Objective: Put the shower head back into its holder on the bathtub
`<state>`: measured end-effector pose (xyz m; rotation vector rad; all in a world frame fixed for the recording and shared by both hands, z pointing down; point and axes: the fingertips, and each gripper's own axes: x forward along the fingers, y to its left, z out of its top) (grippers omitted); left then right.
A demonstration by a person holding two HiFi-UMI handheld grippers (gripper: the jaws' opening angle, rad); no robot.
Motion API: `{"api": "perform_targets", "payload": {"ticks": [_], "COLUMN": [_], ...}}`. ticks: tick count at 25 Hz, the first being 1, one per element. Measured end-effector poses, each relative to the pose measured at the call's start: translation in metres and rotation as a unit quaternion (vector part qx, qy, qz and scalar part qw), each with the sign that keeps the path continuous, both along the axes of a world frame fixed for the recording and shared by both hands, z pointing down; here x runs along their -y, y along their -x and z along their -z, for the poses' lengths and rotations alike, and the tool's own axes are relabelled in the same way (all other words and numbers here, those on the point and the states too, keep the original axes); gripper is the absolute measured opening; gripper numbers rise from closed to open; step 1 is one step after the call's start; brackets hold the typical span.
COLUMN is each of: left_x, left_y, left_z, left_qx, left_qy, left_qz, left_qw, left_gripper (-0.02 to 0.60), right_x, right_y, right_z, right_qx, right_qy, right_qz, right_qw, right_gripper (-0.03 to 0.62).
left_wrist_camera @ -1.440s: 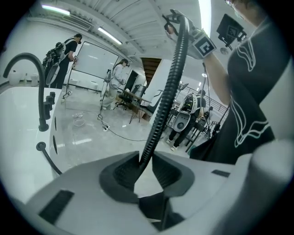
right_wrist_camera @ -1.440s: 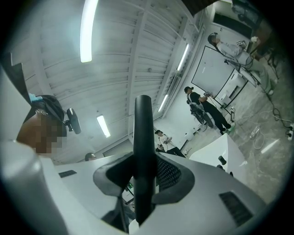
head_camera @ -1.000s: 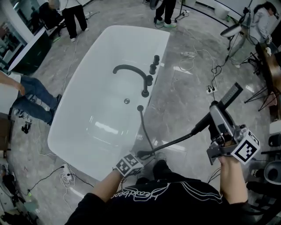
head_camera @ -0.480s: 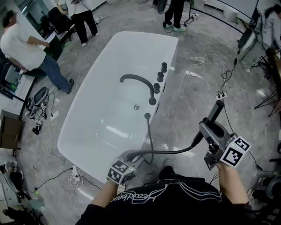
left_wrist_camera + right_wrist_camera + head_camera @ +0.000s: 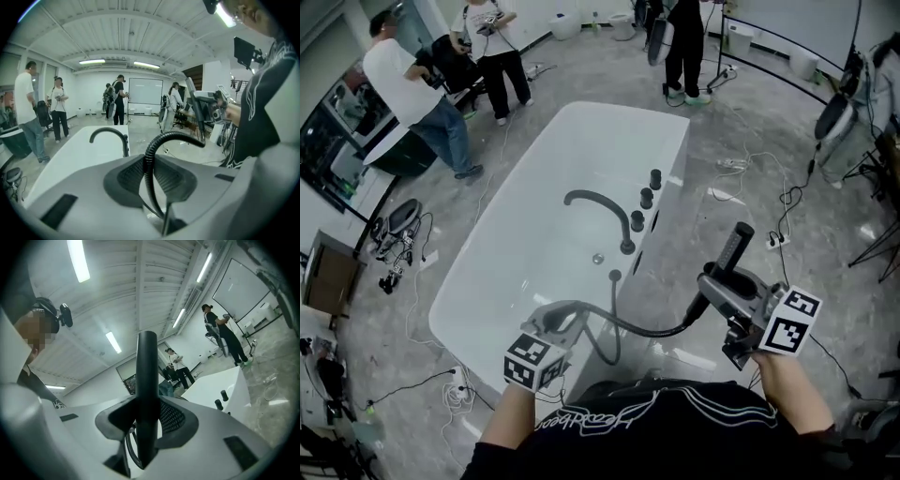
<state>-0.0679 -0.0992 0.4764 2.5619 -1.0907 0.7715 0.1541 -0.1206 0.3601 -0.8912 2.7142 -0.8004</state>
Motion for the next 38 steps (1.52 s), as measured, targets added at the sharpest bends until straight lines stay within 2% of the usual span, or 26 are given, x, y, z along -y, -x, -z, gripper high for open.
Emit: {"api": "perform_targets", "payload": {"ticks": [5,10,16,23,27,33,38], "left_x": [0.03,0.046,0.064,0.103,0.131,0.157,0.181], "left_y": [0.008,0.019,0.025,0.033,0.029,0.019,0.005], "left_z": [0.068,0.12,0.147,0.184,0.208,0.237,0.257], "left_qx": [-0.036,-0.038,-0.035,-0.008,0.0,-0.011,-0.007], "left_qy": [-0.056,-0.099,-0.125,-0.176,-0.201,-0.23,-0.254], "left_qz": [0.032,0.038,0.039,0.036,0.026,0.023,0.011], "left_qw": [0.9973,0.9936,0.9907,0.9837,0.9792,0.9728,0.967], "left_gripper": [0.063,0.063,0.063,0.063,0.063,0.063,0.063], "right_x": [0.003,0.006,0.014,0.041,0.058,0.067,0.074], "right_y": [0.007,0.002,0.002,0.012,0.011,0.003,-0.005], "right_z": [0.03,0.057,0.059,0.053,0.066,0.086,0.098], "right_qx": [-0.006,0.01,0.018,0.025,0.037,0.06,0.07], "right_qy": [-0.039,-0.057,-0.06,-0.052,-0.06,-0.077,-0.093], "right_qz": [0.029,0.028,0.026,0.016,0.008,-0.004,-0.013], "right_qw": [0.999,0.998,0.998,0.998,0.997,0.995,0.993], "right_gripper": [0.132,0.132,0.13,0.13,0.13,0.13,0.13]}}
